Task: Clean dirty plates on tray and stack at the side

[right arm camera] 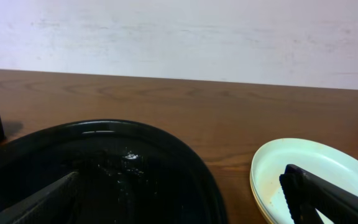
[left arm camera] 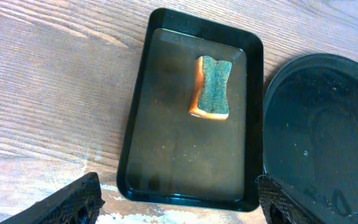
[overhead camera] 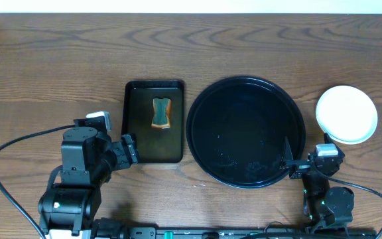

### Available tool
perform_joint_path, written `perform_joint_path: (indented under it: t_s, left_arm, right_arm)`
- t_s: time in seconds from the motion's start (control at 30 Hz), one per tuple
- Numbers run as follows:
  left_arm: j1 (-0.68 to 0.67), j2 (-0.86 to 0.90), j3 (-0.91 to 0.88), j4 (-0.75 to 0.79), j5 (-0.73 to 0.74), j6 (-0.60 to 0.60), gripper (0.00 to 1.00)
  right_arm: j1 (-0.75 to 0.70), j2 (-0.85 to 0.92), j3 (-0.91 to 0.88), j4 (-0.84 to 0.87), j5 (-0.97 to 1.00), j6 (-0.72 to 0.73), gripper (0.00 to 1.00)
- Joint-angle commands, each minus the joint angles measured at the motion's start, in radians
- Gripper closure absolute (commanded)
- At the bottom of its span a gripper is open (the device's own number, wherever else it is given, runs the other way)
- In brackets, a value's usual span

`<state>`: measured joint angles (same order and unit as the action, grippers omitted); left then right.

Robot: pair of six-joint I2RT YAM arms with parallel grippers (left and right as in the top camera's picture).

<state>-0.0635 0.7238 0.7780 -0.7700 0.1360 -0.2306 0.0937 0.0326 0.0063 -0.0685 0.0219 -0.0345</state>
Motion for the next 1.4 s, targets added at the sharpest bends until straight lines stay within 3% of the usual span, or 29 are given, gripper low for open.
perform_joint_path:
  t_s: [0.0,0.63,0.8,0.97,1.37]
  left_arm:
    - [0.000,0.000,-0.003,0.001,0.009,0.016,0.18]
    - [0.001,-0.008,-0.004,-0.021,0.003,0.017,0.18]
    - [0.043,-0.067,-0.045,0.037,-0.029,0.021,0.18]
    - [0.082,-0.193,-0.193,0.190,-0.029,0.021,0.18]
    - [0.088,-0.638,-0.716,0.769,-0.028,0.046,0.18]
  right_arm:
    - [-0.003,-0.007,-0.001,-0.006,-0.008,-0.012,0.01]
    - [-0.003,-0.007,-0.001,-0.006,-0.008,-0.012,0.01]
    - [-0.003,-0.007,-0.001,-0.006,-0.008,-0.012,0.01]
    - [-0.003,-0.007,-0.001,-0.006,-0.008,-0.012,0.01]
    - [-0.003,-0.007,-0.001,-0.006,-0.008,-0.012,0.01]
